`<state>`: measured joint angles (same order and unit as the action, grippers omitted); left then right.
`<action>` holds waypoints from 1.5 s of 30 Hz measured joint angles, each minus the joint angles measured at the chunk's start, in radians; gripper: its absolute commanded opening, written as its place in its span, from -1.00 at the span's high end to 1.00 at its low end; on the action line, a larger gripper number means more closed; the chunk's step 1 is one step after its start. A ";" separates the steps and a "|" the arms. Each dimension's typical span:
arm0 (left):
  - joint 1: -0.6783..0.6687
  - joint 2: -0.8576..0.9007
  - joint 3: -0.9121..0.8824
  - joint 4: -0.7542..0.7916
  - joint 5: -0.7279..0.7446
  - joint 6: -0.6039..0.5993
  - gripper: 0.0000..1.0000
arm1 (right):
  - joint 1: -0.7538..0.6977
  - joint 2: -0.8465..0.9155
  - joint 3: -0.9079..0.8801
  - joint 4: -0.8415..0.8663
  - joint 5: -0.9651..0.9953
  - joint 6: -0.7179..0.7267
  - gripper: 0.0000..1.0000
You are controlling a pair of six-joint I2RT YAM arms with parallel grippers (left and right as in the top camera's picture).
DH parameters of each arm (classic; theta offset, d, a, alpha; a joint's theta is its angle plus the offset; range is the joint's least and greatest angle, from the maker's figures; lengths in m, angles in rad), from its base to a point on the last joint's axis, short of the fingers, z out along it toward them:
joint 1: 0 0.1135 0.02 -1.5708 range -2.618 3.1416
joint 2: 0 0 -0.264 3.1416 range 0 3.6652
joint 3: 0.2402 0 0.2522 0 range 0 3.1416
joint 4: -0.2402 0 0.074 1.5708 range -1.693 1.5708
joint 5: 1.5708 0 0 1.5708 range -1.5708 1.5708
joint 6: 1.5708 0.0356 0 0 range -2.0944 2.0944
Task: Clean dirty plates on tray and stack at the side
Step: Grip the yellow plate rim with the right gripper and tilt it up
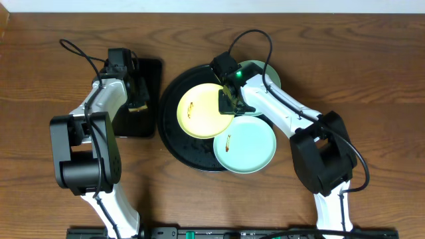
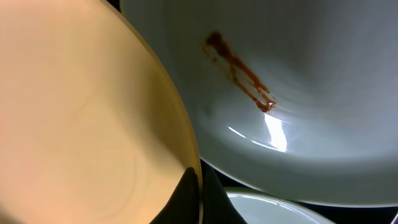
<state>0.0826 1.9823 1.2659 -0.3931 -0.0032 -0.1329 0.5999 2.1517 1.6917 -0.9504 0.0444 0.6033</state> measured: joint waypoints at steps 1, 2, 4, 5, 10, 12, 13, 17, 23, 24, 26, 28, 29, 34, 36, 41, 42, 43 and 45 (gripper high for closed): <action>0.000 0.000 0.000 0.000 0.000 0.000 -0.11 | 0.000 0.000 0.000 0.001 0.000 0.000 0.91; 0.000 0.000 0.000 0.000 0.000 0.000 -0.10 | 0.000 0.000 0.000 0.001 0.000 0.000 0.88; 0.000 0.000 0.000 0.000 0.000 0.000 -0.11 | 0.000 0.000 0.000 -0.002 0.001 0.002 0.84; 0.000 0.000 0.000 0.000 0.000 0.000 -0.10 | 0.000 0.000 0.000 -0.004 0.001 0.000 0.82; 0.000 0.000 0.000 0.000 0.000 0.000 -0.11 | 0.000 0.000 0.000 -0.005 0.002 0.001 0.91; 0.000 0.000 0.000 0.000 0.000 0.000 -0.10 | 0.000 0.000 0.000 -0.003 0.001 0.000 0.98; 0.000 0.000 0.000 0.000 0.000 0.000 -0.10 | 0.000 0.000 0.000 -0.001 0.001 0.002 0.98; 0.000 0.000 0.000 0.000 0.000 0.000 -0.10 | 0.002 0.000 0.000 -0.001 0.001 0.006 0.98; 0.000 0.000 0.000 0.000 0.000 0.000 -0.10 | 0.012 -0.006 0.015 0.007 0.043 0.001 0.98; 0.000 0.000 0.000 0.000 0.000 0.000 -0.10 | 0.013 -0.013 0.023 0.006 0.051 -0.007 0.98; 0.000 0.000 0.000 0.000 0.000 0.000 -0.10 | 0.013 -0.046 0.038 0.006 0.069 -0.026 0.98; 0.000 0.000 0.000 0.000 0.000 0.000 -0.10 | 0.013 -0.095 0.048 0.000 0.084 -0.042 0.98; 0.000 0.000 0.000 0.000 0.000 0.000 -0.11 | 0.013 -0.128 0.051 -0.009 0.089 -0.048 0.98; 0.000 0.000 0.000 0.000 0.000 0.002 -0.32 | 0.013 -0.230 0.079 -0.036 0.106 -0.064 0.98; 0.000 0.000 0.000 -0.002 0.000 0.002 -0.34 | 0.013 -0.235 0.077 -0.035 0.107 -0.066 0.98; 0.000 0.005 0.000 -0.002 0.000 0.001 -0.33 | 0.013 -0.224 0.038 -0.027 0.110 -0.067 0.98; 0.000 0.010 0.000 -0.002 0.000 0.000 -0.31 | 0.013 -0.223 0.034 -0.027 0.110 -0.068 0.98; 0.000 0.014 0.000 0.000 0.000 0.001 -0.22 | 0.013 -0.221 0.032 -0.027 0.110 -0.068 0.98; 0.000 0.024 0.000 0.007 0.000 -0.005 0.16 | 0.014 -0.221 0.032 -0.026 0.110 -0.068 0.98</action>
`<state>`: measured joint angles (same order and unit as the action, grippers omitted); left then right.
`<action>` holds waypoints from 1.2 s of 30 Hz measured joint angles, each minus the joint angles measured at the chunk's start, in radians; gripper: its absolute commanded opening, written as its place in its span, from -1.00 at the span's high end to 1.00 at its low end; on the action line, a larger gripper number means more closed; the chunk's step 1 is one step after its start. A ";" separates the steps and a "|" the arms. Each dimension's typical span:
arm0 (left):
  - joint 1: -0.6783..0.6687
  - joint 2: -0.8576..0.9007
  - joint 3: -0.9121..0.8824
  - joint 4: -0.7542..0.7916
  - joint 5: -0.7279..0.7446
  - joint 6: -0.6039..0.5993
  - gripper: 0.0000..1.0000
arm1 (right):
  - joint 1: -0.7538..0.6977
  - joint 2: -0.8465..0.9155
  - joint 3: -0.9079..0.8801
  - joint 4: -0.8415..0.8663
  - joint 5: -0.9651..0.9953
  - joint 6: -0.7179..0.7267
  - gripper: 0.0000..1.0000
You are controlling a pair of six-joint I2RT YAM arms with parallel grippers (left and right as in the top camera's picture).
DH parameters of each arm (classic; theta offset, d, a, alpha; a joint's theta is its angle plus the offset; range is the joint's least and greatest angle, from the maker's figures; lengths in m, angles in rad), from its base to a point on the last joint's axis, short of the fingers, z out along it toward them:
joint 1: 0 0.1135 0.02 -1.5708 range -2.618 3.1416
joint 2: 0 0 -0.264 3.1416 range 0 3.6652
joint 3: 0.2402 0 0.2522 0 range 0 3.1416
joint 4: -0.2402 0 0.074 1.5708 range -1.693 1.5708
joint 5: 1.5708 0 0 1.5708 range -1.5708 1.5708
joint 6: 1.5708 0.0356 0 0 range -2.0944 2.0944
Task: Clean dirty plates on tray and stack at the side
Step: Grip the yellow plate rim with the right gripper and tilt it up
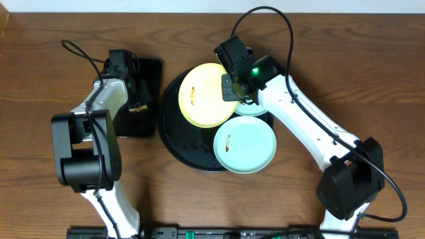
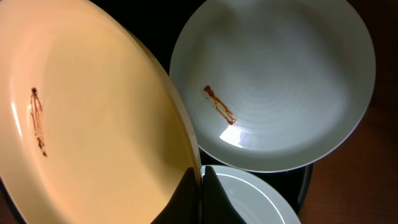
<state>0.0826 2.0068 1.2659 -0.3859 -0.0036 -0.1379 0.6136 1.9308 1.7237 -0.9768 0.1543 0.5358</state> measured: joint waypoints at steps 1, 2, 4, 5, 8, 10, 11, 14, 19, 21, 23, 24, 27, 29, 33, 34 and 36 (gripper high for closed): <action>0.000 0.000 0.000 0.006 0.000 0.002 0.46 | 0.000 0.000 0.000 0.000 0.000 -0.001 0.98; 0.000 0.000 0.000 0.009 0.000 0.002 0.76 | 0.000 0.000 0.000 0.000 0.000 -0.002 0.98; 0.000 0.000 0.000 0.022 0.001 0.006 0.85 | 0.000 0.000 0.000 -0.002 0.000 -0.003 0.99; 0.000 0.000 0.000 0.031 0.000 0.007 0.85 | 0.000 0.000 0.000 -0.002 0.000 -0.003 0.98; 0.000 -0.003 0.000 0.033 0.000 0.008 0.85 | 0.000 0.000 0.000 0.005 0.000 -0.011 0.98; 0.000 -0.014 0.000 0.023 0.001 0.008 0.85 | 0.000 0.000 0.000 0.005 0.000 -0.024 0.98; 0.000 -0.027 0.000 0.011 0.000 0.008 0.85 | 0.000 0.000 0.000 0.002 0.000 -0.033 0.98; 0.000 -0.098 0.000 -0.012 0.001 0.016 0.85 | 0.000 0.000 0.000 0.002 0.000 -0.069 0.98; 0.000 -0.251 0.000 -0.016 0.021 0.086 0.86 | 0.000 0.000 0.000 0.005 0.001 -0.136 0.98; 0.000 -0.289 0.000 -0.020 0.026 0.098 0.86 | 0.000 0.000 0.000 0.005 0.001 -0.153 0.98; 0.000 -0.310 0.000 -0.021 0.028 0.109 0.86 | 0.000 0.000 0.000 0.005 0.001 -0.163 0.98; 0.000 -0.314 0.000 -0.022 0.027 0.113 0.85 | 0.000 0.000 0.000 0.005 0.001 -0.167 0.98; 0.000 -0.316 0.000 -0.022 0.028 0.117 0.86 | 0.000 0.000 0.000 0.002 0.001 -0.175 0.98; 0.000 -0.316 0.000 -0.023 0.028 0.117 0.85 | 0.000 0.000 0.000 0.002 0.001 -0.179 0.98; 0.000 -0.316 0.000 -0.022 0.028 0.117 0.86 | 0.000 0.000 0.000 0.002 0.001 -0.181 0.98; 0.000 -0.316 0.000 -0.023 0.028 0.115 0.86 | 0.000 0.000 0.000 0.002 0.001 -0.181 0.98; 0.000 -0.316 0.000 -0.029 0.028 0.105 0.86 | 0.000 0.000 0.000 0.002 0.001 -0.182 0.98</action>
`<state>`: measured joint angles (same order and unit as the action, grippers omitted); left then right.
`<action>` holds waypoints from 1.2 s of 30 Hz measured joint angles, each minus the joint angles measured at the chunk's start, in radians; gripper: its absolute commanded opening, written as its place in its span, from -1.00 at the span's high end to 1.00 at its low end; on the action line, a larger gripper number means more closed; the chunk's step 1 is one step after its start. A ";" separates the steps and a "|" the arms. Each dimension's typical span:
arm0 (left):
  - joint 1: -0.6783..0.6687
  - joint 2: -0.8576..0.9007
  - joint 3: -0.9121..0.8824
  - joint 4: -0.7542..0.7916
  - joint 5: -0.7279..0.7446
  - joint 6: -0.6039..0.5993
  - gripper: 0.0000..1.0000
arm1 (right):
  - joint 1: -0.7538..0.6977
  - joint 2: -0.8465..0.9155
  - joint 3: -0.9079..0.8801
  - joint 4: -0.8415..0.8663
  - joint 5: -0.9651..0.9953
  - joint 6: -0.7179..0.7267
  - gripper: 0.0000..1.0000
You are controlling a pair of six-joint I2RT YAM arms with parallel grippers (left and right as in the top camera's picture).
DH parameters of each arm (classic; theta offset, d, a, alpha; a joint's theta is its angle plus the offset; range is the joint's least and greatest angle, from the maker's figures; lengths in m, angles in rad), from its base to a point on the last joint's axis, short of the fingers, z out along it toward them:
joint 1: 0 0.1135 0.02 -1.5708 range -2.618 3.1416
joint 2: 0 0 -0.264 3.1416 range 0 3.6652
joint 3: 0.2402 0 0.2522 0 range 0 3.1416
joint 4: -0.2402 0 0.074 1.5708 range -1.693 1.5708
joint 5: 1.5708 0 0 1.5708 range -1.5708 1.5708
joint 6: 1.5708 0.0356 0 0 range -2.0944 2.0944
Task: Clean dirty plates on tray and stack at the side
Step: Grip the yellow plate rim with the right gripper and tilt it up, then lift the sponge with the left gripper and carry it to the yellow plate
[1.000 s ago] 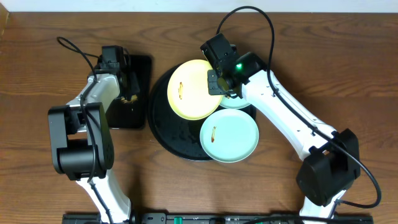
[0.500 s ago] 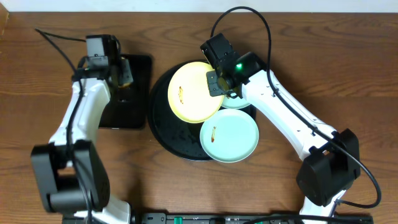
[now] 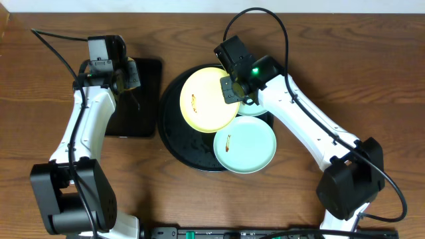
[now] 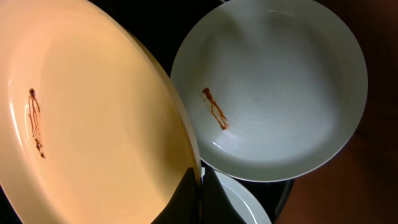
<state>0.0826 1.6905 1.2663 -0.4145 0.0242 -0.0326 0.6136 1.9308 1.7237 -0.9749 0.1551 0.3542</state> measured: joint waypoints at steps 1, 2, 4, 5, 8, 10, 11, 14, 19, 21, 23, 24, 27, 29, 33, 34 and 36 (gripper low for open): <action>0.000 0.000 0.000 0.000 -0.001 -0.004 0.85 | 0.000 0.000 0.000 0.000 0.000 0.000 0.98; 0.000 0.000 0.000 0.005 -0.002 -0.010 0.85 | 0.000 0.000 0.000 0.000 0.000 0.000 0.98; 0.000 0.000 0.000 0.020 -0.008 -0.043 0.87 | -0.002 0.000 0.000 -0.002 0.000 0.004 0.98; 0.001 0.000 0.000 0.018 -0.009 -0.060 0.85 | -0.002 0.000 0.000 -0.006 0.000 0.009 0.98; 0.002 0.000 0.000 0.000 -0.015 -0.100 0.85 | -0.002 0.000 0.000 -0.019 0.000 0.034 0.98; 0.002 0.000 0.000 0.000 -0.016 -0.122 0.85 | -0.002 0.000 0.000 -0.018 0.000 0.050 0.98; 0.002 0.000 0.000 0.003 -0.016 -0.127 0.85 | -0.002 0.000 0.000 -0.018 0.000 0.057 0.98; 0.003 0.000 0.000 0.057 -0.020 -0.132 0.85 | -0.002 0.000 0.000 -0.019 0.000 0.067 0.98; 0.015 0.000 0.000 0.082 -0.024 -0.148 0.85 | -0.002 0.000 -0.003 -0.016 0.000 0.093 0.98; 0.019 0.000 0.000 0.082 -0.025 -0.142 0.85 | -0.002 0.000 -0.007 -0.012 -0.001 0.102 0.98; 0.020 0.000 0.000 0.082 -0.029 -0.117 0.85 | -0.002 0.000 -0.010 -0.013 -0.005 0.108 0.98; 0.021 0.000 0.000 0.084 -0.031 -0.101 0.85 | -0.002 0.000 -0.010 -0.015 -0.008 0.109 0.98; 0.027 0.000 0.000 0.080 -0.016 -0.070 0.85 | -0.002 0.000 -0.011 -0.020 -0.034 0.112 0.98; 0.034 0.000 0.000 0.079 0.029 -0.047 0.85 | -0.003 0.000 -0.012 -0.020 -0.062 0.113 0.98; 0.041 0.000 0.000 0.082 0.179 -0.002 0.85 | -0.025 0.000 -0.012 -0.021 -0.140 0.105 0.98; 0.041 0.000 0.000 0.082 0.210 0.008 0.85 | -0.037 0.000 -0.012 -0.023 -0.154 0.101 0.98; 0.039 0.000 0.000 0.079 0.250 0.012 0.85 | -0.065 0.000 -0.012 -0.024 -0.175 0.092 0.98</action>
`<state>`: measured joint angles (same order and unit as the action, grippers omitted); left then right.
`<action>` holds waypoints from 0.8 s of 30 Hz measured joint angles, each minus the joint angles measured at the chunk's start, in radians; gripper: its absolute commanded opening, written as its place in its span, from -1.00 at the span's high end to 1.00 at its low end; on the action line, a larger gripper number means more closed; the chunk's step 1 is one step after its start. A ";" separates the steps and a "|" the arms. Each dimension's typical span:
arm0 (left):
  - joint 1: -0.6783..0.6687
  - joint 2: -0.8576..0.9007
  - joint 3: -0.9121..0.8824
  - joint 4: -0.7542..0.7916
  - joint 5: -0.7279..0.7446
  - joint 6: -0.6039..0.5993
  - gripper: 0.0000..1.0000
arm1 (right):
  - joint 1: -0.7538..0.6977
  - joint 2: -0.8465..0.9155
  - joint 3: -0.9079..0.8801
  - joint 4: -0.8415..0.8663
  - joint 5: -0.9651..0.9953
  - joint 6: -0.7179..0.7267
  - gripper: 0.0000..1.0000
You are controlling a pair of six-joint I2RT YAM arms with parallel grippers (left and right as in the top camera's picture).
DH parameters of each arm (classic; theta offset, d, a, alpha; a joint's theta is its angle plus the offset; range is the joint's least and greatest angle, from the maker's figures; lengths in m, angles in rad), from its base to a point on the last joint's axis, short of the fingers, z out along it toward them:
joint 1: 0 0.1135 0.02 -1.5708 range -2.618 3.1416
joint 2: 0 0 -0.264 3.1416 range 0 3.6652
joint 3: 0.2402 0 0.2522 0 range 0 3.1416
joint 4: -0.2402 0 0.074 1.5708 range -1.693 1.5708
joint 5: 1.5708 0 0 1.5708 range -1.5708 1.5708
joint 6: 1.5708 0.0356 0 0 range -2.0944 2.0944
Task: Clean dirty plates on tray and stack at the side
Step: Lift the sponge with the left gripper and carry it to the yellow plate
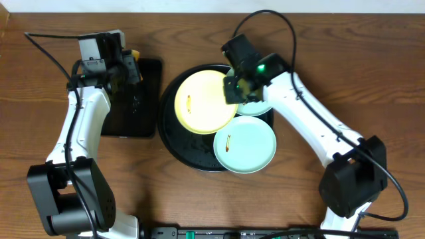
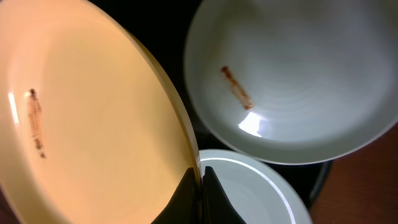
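Note:
A yellow plate (image 1: 202, 101) with a brown streak (image 2: 35, 121) hangs tilted over the round black tray (image 1: 179, 143). My right gripper (image 1: 234, 89) is shut on its right rim, which is pinched between the black fingertips (image 2: 189, 190). A pale green plate (image 1: 244, 146) with a brown streak lies at the tray's front right. Another pale plate (image 2: 255, 193) lies under my right wrist. My left gripper (image 1: 129, 70) is up at the back left, over the far end of the black mat (image 1: 136, 109). It holds a small yellow sponge (image 1: 135, 53).
The wooden table (image 1: 372, 79) surrounds the tray and the mat. Cables loop behind both arms. The right arm's base stands at the front right and the left arm's base at the front left.
My left gripper has moved a little further back with the yellow sponge. My right gripper still pinches the yellow plate, which has shifted slightly over the tray.
First my right gripper pinched the yellow plate's rim low on the tray, while my left gripper sat down on the black mat. Then the plate was raised and tilted. After that the left gripper was off the mat at the back left, where it is now.

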<state>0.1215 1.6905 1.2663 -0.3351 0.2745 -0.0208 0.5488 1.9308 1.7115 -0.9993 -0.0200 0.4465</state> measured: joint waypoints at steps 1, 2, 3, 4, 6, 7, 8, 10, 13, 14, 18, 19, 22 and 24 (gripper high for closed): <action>0.000 0.000 0.000 -0.004 0.018 0.000 0.85 | -0.011 0.000 0.000 -0.001 -0.006 -0.005 0.98; 0.000 0.000 0.000 -0.010 0.038 0.001 0.85 | -0.023 0.000 0.000 -0.003 -0.008 -0.010 0.98; 0.000 0.000 0.000 -0.016 0.054 0.001 0.85 | -0.030 0.000 0.000 -0.004 -0.012 -0.013 0.98; 0.000 0.000 0.000 -0.024 0.069 0.003 0.85 | -0.034 0.000 0.000 -0.006 -0.013 -0.016 0.98; 0.000 0.000 0.000 -0.031 0.079 0.003 0.85 | -0.035 0.000 0.000 -0.010 -0.018 -0.022 0.98; 0.000 0.000 0.000 -0.033 0.077 0.002 0.85 | -0.035 0.000 0.000 -0.011 -0.021 -0.023 0.98; 0.000 0.000 0.000 -0.034 0.063 -0.006 0.85 | -0.034 0.000 0.000 -0.012 -0.026 -0.023 0.98; 0.003 0.000 0.000 -0.039 0.041 -0.024 0.85 | -0.034 0.000 0.000 -0.016 -0.031 -0.023 0.98; 0.006 0.000 0.000 -0.058 -0.011 -0.048 0.85 | -0.034 0.000 0.000 -0.018 -0.033 -0.023 0.98; 0.006 0.000 0.000 -0.066 -0.040 -0.056 0.85 | -0.034 0.000 0.000 -0.018 -0.033 -0.023 0.98; 0.008 0.000 0.000 -0.085 -0.155 -0.085 0.85 | -0.034 0.000 0.000 -0.029 -0.033 -0.022 0.98; 0.008 0.000 0.000 -0.088 -0.175 -0.088 0.85 | -0.034 0.000 0.000 -0.030 -0.033 -0.022 0.98; 0.008 0.000 0.000 -0.107 -0.212 -0.095 0.85 | -0.034 0.000 0.000 -0.030 -0.033 -0.022 0.98; 0.008 0.000 0.000 -0.112 -0.225 -0.095 0.85 | -0.034 0.000 0.000 -0.031 -0.033 -0.022 0.98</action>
<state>0.1291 1.6905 1.2663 -0.4469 0.0498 -0.1154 0.5144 1.9308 1.7115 -1.0298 -0.0528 0.4248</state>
